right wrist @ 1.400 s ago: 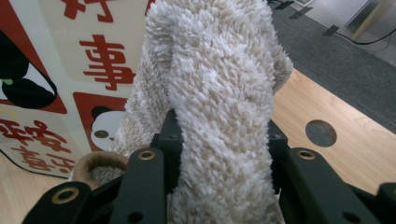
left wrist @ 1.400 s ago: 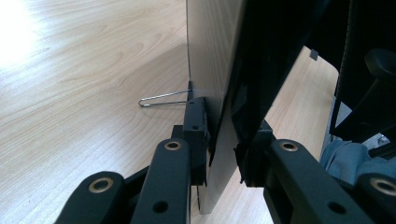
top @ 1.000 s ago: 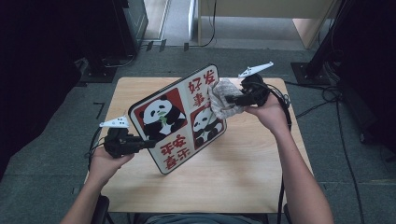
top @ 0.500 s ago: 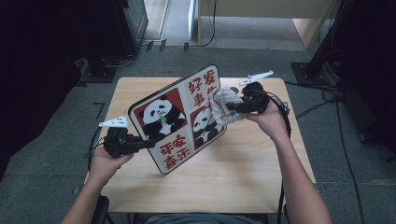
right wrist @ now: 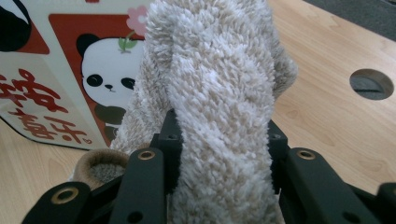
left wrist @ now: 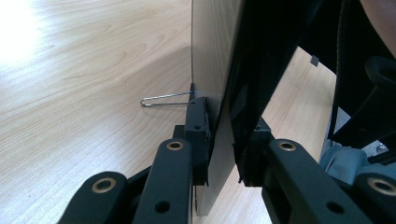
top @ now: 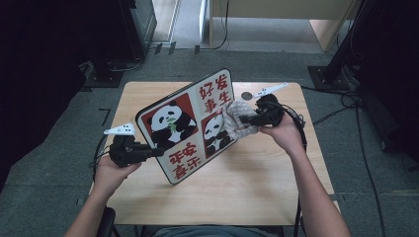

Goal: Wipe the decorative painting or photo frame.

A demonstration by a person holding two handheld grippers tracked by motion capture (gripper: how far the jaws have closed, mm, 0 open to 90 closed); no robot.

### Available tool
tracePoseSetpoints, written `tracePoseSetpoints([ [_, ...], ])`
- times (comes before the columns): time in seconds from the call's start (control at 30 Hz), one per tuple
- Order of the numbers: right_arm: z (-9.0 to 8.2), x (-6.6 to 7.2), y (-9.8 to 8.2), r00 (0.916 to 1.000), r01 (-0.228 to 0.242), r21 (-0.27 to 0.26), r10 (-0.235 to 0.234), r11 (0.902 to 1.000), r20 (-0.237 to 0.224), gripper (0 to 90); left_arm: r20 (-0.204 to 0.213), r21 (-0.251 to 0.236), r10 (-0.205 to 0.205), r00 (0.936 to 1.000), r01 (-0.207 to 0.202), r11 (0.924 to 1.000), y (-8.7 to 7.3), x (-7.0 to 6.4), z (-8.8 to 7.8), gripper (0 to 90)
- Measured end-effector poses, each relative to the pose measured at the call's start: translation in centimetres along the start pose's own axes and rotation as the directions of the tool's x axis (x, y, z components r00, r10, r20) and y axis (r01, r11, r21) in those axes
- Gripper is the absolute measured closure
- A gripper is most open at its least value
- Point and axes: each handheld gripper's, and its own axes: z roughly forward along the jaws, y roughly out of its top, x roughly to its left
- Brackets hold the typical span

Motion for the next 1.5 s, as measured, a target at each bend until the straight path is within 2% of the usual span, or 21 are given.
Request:
tracePoseSetpoints([
  [0.13,0.6,-0.1,-0.8,0.9998,-0.018,0.008,0.018,0.9998,-0.012,63.3,0.000,0.000,0.002,1.0000,-0.002,1.0000,0.0,0.0,0.0,77.7],
  [0.43,1.5,-0.2,-2.3,0.9996,-0.024,0.016,0.024,0.9996,-0.015,63.2,0.001,0.001,0.006,1.0000,-0.006,1.0000,0.0,0.0,0.0,77.7],
  [0.7,2.5,-0.5,-3.7,0.9990,-0.039,0.055,0.040,0.9977,-0.020,63.1,0.000,-0.001,0.005,1.0000,-0.005,1.0000,0.0,0.0,0.0,77.8],
  [0.83,3.1,-0.8,-4.5,0.9991,-0.038,0.049,0.039,0.9981,-0.019,62.7,-0.002,-0.002,0.007,1.0000,-0.007,1.0000,0.0,-0.1,0.0,77.7],
  [1.0,3.8,-0.8,-5.2,0.9989,-0.043,0.074,0.044,0.9963,-0.015,62.9,0.000,-0.003,0.009,1.0000,-0.009,1.0000,-0.1,0.0,0.0,77.7],
  [1.1,4.1,-0.8,-5.5,0.9988,-0.047,0.109,0.048,0.9929,-0.009,62.9,0.004,-0.005,0.008,1.0000,-0.008,1.0000,-0.1,0.0,0.0,77.5],
  [1.5,5.4,-1.0,-7.2,0.9974,-0.070,0.167,0.072,0.9835,-0.007,62.9,0.006,-0.008,0.005,1.0000,-0.005,1.0000,-0.1,0.0,0.0,77.4],
])
